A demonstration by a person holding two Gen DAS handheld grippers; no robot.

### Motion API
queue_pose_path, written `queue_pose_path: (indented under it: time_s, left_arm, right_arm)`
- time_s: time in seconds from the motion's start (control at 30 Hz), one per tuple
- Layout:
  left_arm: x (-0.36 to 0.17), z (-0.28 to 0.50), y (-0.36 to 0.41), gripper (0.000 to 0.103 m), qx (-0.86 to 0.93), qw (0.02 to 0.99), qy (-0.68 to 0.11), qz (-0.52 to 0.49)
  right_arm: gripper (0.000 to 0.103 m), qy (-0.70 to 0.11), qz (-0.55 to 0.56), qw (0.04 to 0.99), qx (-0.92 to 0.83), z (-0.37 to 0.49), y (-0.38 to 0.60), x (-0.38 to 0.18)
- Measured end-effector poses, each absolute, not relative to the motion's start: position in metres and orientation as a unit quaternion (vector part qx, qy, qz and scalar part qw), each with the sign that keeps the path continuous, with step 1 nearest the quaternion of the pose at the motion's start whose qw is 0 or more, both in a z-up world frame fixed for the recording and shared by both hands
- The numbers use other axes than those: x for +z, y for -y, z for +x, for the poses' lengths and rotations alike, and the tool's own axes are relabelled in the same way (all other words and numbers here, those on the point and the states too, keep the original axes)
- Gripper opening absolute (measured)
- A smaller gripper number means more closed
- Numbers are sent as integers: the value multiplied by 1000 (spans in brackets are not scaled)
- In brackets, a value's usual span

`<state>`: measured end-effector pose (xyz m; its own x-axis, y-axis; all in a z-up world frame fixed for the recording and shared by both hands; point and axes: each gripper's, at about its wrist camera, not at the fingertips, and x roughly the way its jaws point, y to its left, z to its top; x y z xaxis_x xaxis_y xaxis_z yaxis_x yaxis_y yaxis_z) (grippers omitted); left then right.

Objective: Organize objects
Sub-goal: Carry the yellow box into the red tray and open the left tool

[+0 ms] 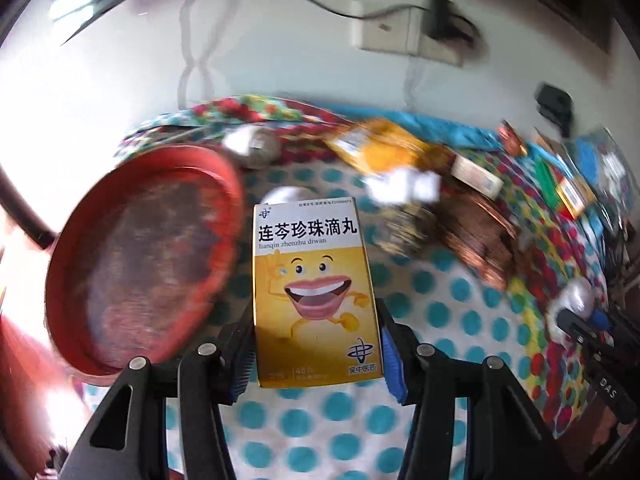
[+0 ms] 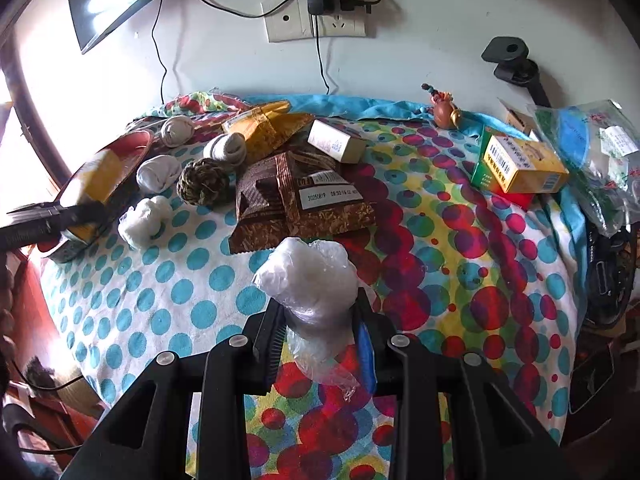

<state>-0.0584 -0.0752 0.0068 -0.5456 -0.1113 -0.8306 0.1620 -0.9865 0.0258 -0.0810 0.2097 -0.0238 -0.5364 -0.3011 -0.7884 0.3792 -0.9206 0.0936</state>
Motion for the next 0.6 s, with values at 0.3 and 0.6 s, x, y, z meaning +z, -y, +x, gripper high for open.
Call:
queue_pose_path:
  time_s: [0.3,0.6]
  left_arm:
    - [34,-54,186,54,-868,173,-69,460]
    - [20,-78,257,54,-850,218,-80,472]
  right_arm:
    - [29,-52,435,189,-879,-81,-204,-15]
    - [29,-72,437,187,-877,-80,-181,-9]
